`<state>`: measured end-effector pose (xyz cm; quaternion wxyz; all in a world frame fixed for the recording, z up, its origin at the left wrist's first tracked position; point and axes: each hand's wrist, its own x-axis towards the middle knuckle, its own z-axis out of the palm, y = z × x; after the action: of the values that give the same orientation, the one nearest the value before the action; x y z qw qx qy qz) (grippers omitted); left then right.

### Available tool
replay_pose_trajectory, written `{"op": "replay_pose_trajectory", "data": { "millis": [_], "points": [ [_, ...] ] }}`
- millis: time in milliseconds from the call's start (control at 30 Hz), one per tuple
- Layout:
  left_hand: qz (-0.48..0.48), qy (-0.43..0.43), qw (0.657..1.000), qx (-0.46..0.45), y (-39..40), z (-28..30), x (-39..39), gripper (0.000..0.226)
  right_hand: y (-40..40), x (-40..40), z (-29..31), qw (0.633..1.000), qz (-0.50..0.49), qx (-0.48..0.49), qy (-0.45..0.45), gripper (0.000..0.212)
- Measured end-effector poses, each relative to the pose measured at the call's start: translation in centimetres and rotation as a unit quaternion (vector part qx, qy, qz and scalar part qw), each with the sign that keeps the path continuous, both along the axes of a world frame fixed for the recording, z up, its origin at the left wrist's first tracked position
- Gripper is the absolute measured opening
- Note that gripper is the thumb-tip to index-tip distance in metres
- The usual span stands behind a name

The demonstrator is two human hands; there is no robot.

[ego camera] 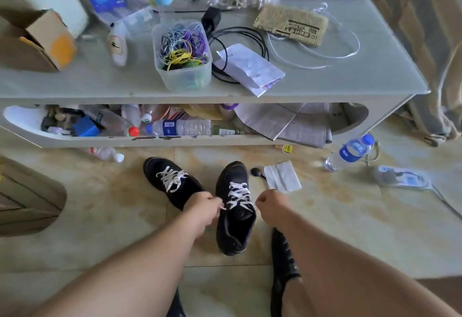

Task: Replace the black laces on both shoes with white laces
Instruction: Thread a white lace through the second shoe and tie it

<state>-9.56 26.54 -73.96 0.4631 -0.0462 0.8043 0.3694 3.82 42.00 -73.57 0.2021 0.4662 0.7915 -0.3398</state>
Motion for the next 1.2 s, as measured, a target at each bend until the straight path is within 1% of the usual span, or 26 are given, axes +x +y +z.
{"op": "replay_pose_trajectory", "data": {
  "millis": [100, 200, 267, 333, 400, 467, 533, 567, 633, 700, 767, 867, 900, 1000, 1033, 1100, 1200],
  "points": [
    [-0.021, 0.014, 0.999, -0.034, 0.3, -3.4, -0.1, 0.021, 1.1, 1.1, -2.7, 1.000, -0.022, -0.022, -0.003, 0.026],
    [-0.032, 0.069, 0.994, -0.085, 0.4, -5.5, -0.5, 0.014, 1.2, 2.7, -4.9, 0.998, -0.046, -0.047, -0.023, 0.028],
    [-0.074, 0.103, 0.986, -0.110, 0.5, -5.8, -0.7, 0.007, 1.3, 3.5, -6.0, 0.996, -0.045, -0.057, -0.044, 0.030],
    [-0.171, 0.138, 0.965, -0.142, 0.5, -5.9, -0.8, 0.004, 1.7, 3.6, -7.0, 0.996, -0.041, -0.061, -0.054, 0.030],
    [-0.254, 0.173, 0.937, -0.164, 0.5, -6.0, -0.9, 0.007, 1.7, 3.0, -7.8, 0.996, -0.041, -0.064, -0.048, 0.027],
    [-0.320, 0.220, 0.907, -0.163, 0.6, -6.4, -1.2, 0.009, 1.4, 1.7, -8.3, 0.996, -0.044, -0.069, -0.021, 0.028],
    [-0.354, 0.270, 0.883, -0.145, 1.0, -7.1, -1.6, 0.015, 1.1, 0.1, -8.7, 0.997, -0.036, -0.060, 0.017, 0.034],
    [-0.349, 0.286, 0.883, -0.132, 1.3, -7.3, -1.8, 0.017, 1.1, -0.9, -8.8, 0.997, -0.032, -0.056, 0.041, 0.033],
    [-0.319, 0.289, 0.896, -0.106, 2.0, -7.7, -2.2, 0.021, 0.9, -2.6, -8.9, 0.995, -0.024, -0.051, 0.085, 0.029],
    [-0.295, 0.267, 0.912, -0.098, 2.7, -7.9, -2.7, 0.018, 0.8, -3.8, -8.9, 0.991, -0.034, -0.046, 0.117, 0.027],
    [-0.293, 0.250, 0.918, -0.099, 2.9, -8.2, -3.0, 0.016, 0.7, -4.5, -9.0, 0.989, -0.055, -0.054, 0.129, 0.029],
    [-0.317, 0.260, 0.903, -0.128, 3.0, -8.6, -3.4, 0.017, 0.7, -5.1, -9.4, 0.989, -0.034, -0.065, 0.129, 0.031],
    [-0.332, 0.268, 0.893, -0.144, 3.1, -8.8, -3.4, 0.020, 0.7, -5.3, -9.7, 0.990, -0.021, -0.061, 0.126, 0.031],
    [-0.392, 0.294, 0.851, -0.187, 3.8, -9.0, -3.3, 0.038, 1.0, -5.9, -10.6, 0.993, 0.035, -0.041, 0.109, 0.026],
    [-0.402, 0.302, 0.844, -0.186, 4.0, -9.2, -3.3, 0.038, 1.1, -6.0, -10.8, 0.993, 0.051, -0.035, 0.102, 0.026],
    [-0.395, 0.320, 0.846, -0.161, 3.9, -9.5, -3.4, 0.031, 1.4, -6.4, -11.1, 0.993, 0.072, -0.027, 0.092, 0.026],
    [-0.348, 0.346, 0.866, -0.093, 3.3, -9.8, -3.5, 0.015, 2.0, -6.6, -11.2, 0.990, 0.112, -0.013, 0.089, 0.026]
  ]
}}
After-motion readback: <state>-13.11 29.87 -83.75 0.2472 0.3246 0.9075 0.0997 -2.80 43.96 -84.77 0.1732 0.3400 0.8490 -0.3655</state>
